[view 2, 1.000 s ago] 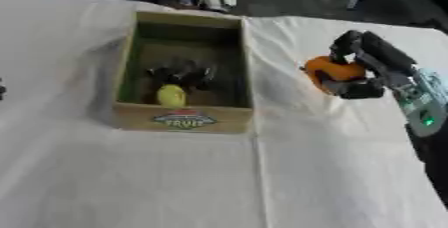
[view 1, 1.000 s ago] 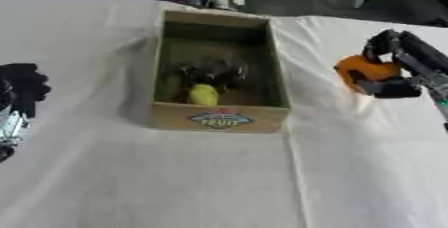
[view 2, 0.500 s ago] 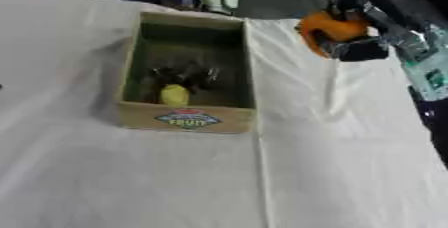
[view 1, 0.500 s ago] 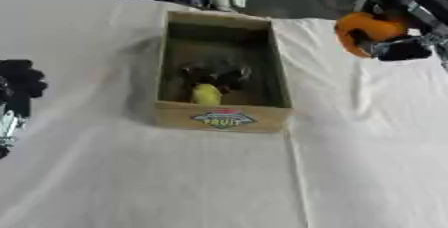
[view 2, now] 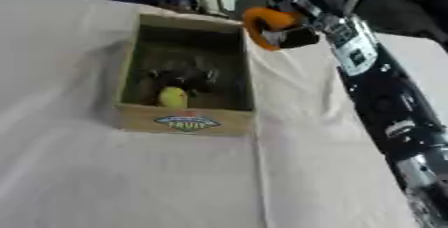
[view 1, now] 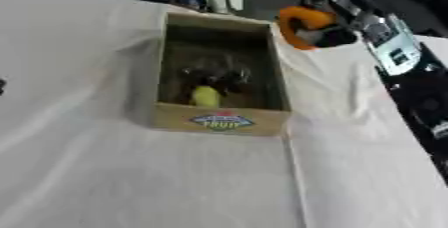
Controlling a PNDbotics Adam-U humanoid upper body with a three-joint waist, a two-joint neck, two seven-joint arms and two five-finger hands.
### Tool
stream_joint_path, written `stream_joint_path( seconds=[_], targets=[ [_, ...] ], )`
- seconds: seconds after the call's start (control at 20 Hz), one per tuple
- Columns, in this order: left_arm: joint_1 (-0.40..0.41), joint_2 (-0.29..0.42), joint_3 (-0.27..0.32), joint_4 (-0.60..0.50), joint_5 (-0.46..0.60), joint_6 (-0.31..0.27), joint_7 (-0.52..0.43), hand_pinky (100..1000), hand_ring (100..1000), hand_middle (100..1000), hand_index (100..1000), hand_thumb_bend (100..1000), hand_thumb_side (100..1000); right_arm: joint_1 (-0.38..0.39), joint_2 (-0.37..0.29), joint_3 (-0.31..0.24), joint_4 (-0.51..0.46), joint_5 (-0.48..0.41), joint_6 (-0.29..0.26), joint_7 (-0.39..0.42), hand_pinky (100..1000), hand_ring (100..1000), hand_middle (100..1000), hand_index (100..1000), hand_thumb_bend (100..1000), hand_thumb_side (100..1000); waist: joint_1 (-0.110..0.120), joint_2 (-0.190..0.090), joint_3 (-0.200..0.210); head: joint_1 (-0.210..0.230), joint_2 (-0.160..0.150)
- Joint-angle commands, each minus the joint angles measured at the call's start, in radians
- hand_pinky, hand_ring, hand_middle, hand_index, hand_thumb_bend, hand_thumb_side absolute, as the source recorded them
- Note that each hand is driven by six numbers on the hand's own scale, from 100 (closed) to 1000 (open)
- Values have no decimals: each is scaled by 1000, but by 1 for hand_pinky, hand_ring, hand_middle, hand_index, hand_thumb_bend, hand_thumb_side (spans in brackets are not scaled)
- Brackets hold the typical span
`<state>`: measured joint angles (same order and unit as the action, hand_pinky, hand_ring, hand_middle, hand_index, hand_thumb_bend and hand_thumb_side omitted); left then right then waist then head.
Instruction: Pick up objects on the table and place them in the box.
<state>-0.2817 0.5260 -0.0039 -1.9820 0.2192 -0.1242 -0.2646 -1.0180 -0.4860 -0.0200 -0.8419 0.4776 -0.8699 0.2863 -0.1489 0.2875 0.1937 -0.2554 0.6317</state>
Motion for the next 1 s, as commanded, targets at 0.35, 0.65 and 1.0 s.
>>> stream_joint_path(
  seconds=[0.35,0.65,1.0],
  targets=[
    [-25,-8,-9,-18,26,15,-26,735,718,684,833,100,349,-34,9,-49,97,196,-37,-104,746,853,750,827,233,114,4,-19,13,-45,-15],
    [-23,-13,-7,-18,20,21,-25,735,718,684,833,100,359,-24,27,-25,78,328,-37,-233,876,968,938,949,367,207,1,-13,9,-33,-24],
    [-14,-19,-3,-18,11,25,-21,734,718,683,833,100,369,-14,23,-31,47,268,-37,-348,873,978,930,930,268,133,4,-9,-8,-19,-26]
  ],
)
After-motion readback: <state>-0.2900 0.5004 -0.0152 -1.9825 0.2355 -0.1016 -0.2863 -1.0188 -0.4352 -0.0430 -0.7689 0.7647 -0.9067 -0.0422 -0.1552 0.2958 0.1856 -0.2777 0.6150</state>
